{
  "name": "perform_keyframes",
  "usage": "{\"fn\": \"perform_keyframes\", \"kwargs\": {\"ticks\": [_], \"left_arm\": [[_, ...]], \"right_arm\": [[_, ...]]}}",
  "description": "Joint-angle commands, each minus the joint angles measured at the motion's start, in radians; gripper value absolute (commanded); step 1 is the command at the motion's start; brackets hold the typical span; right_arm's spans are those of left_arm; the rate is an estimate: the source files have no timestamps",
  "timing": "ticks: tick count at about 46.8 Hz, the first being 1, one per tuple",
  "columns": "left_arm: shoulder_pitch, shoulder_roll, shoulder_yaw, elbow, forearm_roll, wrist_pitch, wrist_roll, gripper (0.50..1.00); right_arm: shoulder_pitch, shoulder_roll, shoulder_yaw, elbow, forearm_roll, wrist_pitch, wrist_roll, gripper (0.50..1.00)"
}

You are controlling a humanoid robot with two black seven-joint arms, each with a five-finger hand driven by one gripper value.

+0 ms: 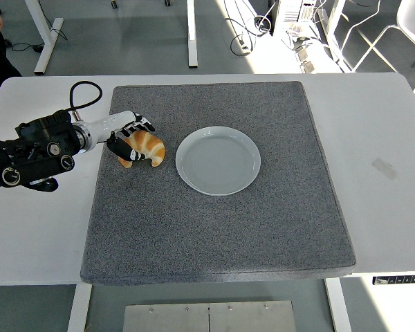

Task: Place the bread on the plate

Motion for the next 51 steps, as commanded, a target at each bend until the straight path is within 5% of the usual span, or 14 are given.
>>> {"fn": "perform_keyframes", "kwargs": {"ticks": [1,16,41,51], "left_arm": [[0.002,0.000,-0.001,0.006,0.008,0.001,-0.002,0.736],[0.002,0.002,-0.002,0.009,0.030,0.002,-0.012,0.549],[-0.019,0.031,-0.080,0.006,0.011,-0.002,-0.012,0.511],[-0.062,0.061,-0.165,0.004,0.013,-0.084,-0.003,0.514]], "right_arm": [[0.000,0.000,0.000,0.000,0.000,0.000,0.001,1.000],[0.000,0.000,0.000,0.000,0.000,0.000,0.000,1.000],[0.000,0.000,0.000,0.000,0.000,0.000,0.001,1.000],[0.000,0.000,0.000,0.000,0.000,0.000,0.001,1.000]]}}
